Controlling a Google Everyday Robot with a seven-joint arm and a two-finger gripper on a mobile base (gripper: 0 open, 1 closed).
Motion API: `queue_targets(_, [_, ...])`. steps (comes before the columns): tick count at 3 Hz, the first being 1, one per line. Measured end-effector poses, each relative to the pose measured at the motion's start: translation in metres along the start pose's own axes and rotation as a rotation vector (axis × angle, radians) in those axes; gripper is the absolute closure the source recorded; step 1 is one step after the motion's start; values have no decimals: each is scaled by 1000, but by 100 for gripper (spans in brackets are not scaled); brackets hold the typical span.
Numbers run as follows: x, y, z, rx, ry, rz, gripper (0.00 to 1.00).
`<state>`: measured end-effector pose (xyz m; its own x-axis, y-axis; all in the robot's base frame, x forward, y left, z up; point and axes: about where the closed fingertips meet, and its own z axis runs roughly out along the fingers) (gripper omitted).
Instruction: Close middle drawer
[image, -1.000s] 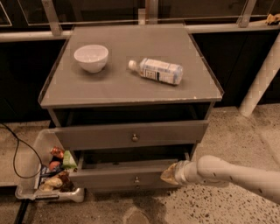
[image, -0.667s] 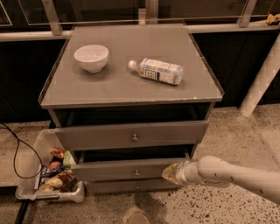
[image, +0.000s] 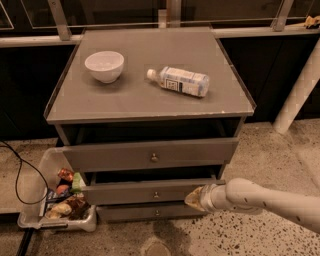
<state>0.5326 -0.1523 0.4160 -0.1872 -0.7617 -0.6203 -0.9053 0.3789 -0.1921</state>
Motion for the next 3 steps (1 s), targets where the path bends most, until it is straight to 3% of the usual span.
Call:
queue_targets(1, [0, 0, 0, 0, 0, 0, 13])
queue_targets(2, [0, 0, 0, 0, 0, 0, 0])
queue_targets(3, [0, 0, 0, 0, 0, 0, 0])
